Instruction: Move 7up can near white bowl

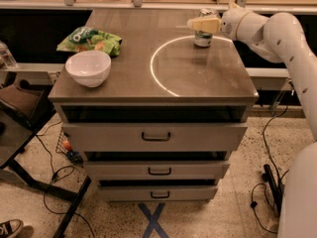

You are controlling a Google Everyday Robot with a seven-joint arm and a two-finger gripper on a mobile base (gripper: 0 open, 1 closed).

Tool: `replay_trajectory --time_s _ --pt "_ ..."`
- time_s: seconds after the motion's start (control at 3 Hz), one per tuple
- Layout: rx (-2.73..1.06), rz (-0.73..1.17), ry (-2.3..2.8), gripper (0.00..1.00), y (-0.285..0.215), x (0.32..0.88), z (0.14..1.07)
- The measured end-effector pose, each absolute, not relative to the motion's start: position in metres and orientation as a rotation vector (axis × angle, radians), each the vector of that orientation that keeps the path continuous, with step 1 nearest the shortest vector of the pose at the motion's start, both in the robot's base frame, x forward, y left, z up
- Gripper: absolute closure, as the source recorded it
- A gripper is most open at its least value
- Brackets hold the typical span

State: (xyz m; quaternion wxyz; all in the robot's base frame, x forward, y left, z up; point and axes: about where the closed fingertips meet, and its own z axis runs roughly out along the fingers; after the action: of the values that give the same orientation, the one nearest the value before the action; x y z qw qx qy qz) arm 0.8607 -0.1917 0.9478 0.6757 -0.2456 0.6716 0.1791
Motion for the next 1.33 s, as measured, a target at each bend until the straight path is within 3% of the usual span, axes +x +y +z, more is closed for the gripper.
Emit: replay_trajectory --time_s 0.33,0.67,1.33 --pt "-0.528 0.448 1.526 0.17 -0.187 0.869 0.929" --pt "-0.507 0.468 1.550 0.48 -0.182 0.874 0.913" --pt "-0.513 0.475 1.549 0.94 -0.176 0.875 0.912"
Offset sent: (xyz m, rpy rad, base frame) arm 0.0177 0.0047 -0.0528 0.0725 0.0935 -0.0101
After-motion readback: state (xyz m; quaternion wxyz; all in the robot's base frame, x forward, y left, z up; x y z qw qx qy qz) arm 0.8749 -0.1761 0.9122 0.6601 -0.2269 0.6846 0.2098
